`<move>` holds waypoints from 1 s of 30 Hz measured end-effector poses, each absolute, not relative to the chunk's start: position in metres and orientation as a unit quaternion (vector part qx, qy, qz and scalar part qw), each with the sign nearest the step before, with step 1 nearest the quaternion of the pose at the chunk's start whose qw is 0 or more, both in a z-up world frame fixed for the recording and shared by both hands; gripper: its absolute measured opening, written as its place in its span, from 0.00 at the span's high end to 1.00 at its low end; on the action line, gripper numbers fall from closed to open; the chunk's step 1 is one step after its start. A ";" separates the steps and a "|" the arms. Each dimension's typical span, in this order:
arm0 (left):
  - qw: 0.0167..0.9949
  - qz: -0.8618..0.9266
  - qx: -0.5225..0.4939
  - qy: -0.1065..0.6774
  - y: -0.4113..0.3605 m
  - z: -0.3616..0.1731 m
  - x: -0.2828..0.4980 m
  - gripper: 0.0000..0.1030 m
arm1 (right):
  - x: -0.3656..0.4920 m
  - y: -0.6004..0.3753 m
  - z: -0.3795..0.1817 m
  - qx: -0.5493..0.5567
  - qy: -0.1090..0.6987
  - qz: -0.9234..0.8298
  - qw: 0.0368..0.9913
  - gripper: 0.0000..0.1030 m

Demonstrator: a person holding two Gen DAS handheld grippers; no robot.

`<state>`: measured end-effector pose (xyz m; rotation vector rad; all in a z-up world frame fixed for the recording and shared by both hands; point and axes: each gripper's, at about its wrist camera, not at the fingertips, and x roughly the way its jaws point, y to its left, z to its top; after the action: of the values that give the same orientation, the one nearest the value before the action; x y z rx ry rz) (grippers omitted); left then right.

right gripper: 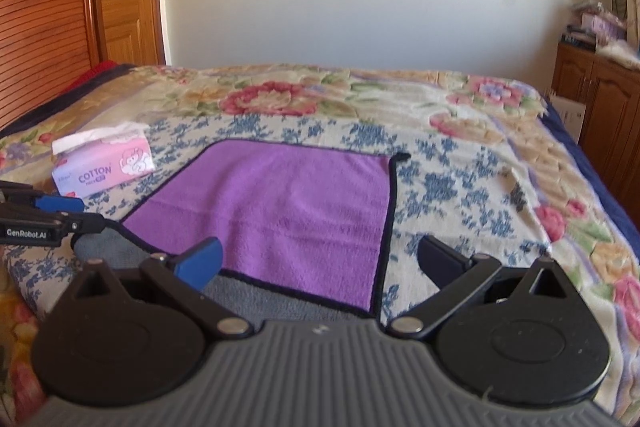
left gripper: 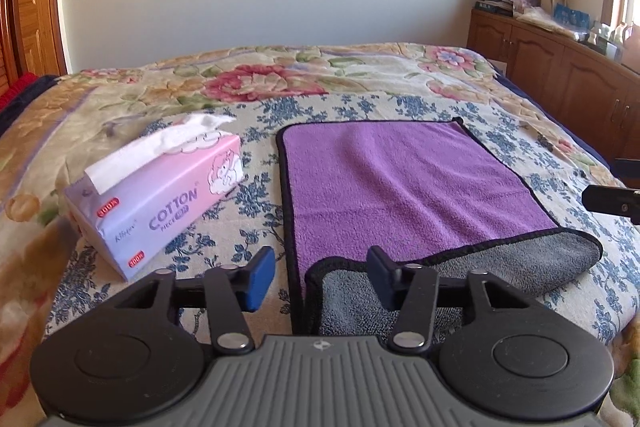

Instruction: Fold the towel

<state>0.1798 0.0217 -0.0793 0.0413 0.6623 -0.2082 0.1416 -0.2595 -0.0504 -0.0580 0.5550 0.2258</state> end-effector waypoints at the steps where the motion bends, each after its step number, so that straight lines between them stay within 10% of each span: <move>1: 0.939 -0.103 0.018 0.329 0.022 -0.081 0.181 0.50 | 0.143 -0.260 -0.052 -0.026 0.280 0.112 0.953 0.00; 30: 0.922 -0.110 -0.001 0.372 0.021 -0.095 0.186 0.71 | 0.165 -0.275 -0.085 0.041 0.426 0.129 0.895 0.11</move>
<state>0.1858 0.0214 -0.0954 -0.0013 0.7634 -0.2255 0.1646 -0.2754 -0.0850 0.0860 0.8828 0.2679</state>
